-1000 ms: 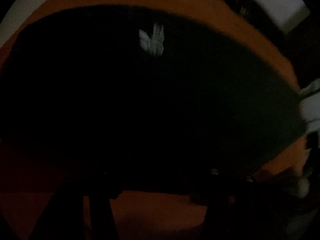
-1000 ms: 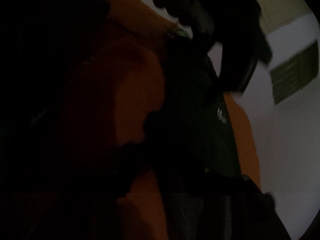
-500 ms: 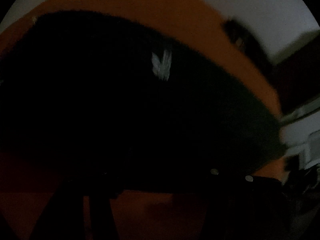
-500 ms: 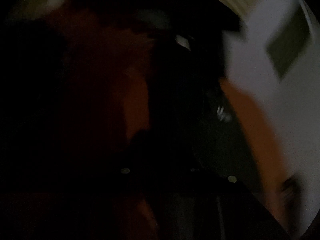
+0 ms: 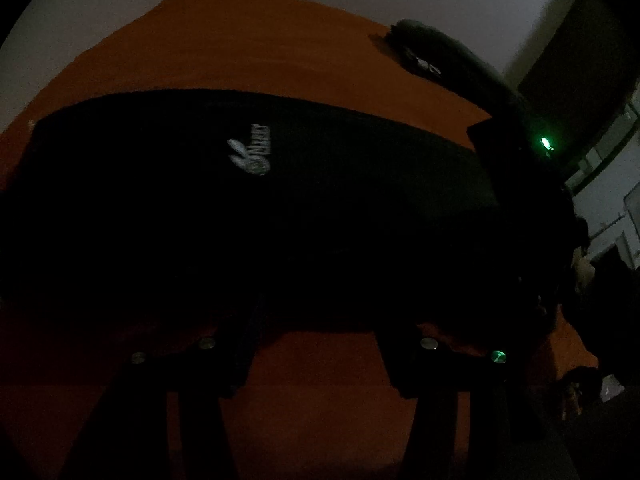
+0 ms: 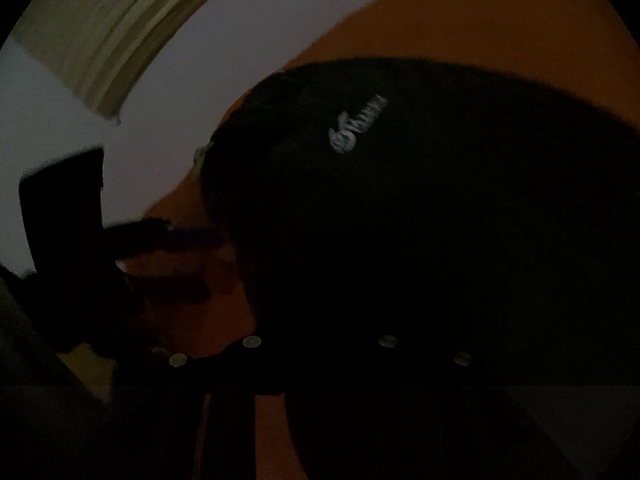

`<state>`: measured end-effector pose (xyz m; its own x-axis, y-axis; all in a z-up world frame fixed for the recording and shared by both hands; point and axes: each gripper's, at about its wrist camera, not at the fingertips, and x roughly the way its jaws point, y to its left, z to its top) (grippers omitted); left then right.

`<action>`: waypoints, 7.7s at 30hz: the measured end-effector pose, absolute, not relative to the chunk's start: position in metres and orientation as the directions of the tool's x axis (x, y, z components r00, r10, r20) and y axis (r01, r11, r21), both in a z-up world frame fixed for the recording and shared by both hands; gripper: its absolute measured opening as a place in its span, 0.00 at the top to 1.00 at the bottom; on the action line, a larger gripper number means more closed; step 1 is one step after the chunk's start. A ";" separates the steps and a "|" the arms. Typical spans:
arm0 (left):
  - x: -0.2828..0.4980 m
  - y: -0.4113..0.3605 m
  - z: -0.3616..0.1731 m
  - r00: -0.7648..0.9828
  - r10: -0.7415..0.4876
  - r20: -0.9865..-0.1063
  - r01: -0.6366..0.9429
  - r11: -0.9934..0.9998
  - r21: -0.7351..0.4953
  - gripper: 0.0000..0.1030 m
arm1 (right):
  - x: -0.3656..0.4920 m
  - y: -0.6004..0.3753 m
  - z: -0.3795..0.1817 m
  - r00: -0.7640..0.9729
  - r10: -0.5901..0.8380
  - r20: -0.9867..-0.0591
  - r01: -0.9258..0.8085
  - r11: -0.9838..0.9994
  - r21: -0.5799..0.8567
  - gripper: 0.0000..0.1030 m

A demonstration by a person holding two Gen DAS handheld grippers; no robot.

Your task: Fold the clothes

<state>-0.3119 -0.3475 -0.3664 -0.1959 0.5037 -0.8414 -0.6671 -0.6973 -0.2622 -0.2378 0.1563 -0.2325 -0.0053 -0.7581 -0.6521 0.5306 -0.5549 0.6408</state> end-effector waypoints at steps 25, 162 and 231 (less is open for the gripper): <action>-0.338 -0.332 -0.400 -0.272 0.396 -0.877 -0.596 -0.785 -0.169 0.46 | -0.214 0.153 -0.236 -0.439 -0.471 -0.765 0.370 -0.871 0.323 1.00; -0.337 -0.188 -0.388 -0.372 0.211 -0.904 -0.791 -0.582 0.190 0.39 | -0.277 0.259 -0.239 -0.208 -0.538 -0.817 -0.076 -0.824 0.562 0.61; -0.435 -0.162 -0.370 -0.155 0.559 -0.814 -0.624 -0.695 -0.358 0.44 | -0.159 0.372 -0.189 -0.409 0.191 -0.892 -0.236 -0.967 -0.099 0.82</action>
<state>-0.4348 -0.1622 -0.3699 -0.1552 0.5594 -0.8142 -0.6237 -0.6946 -0.3584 -0.1592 0.3725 -0.1889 -0.4087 0.1914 -0.8924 -0.2356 -0.9667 -0.0994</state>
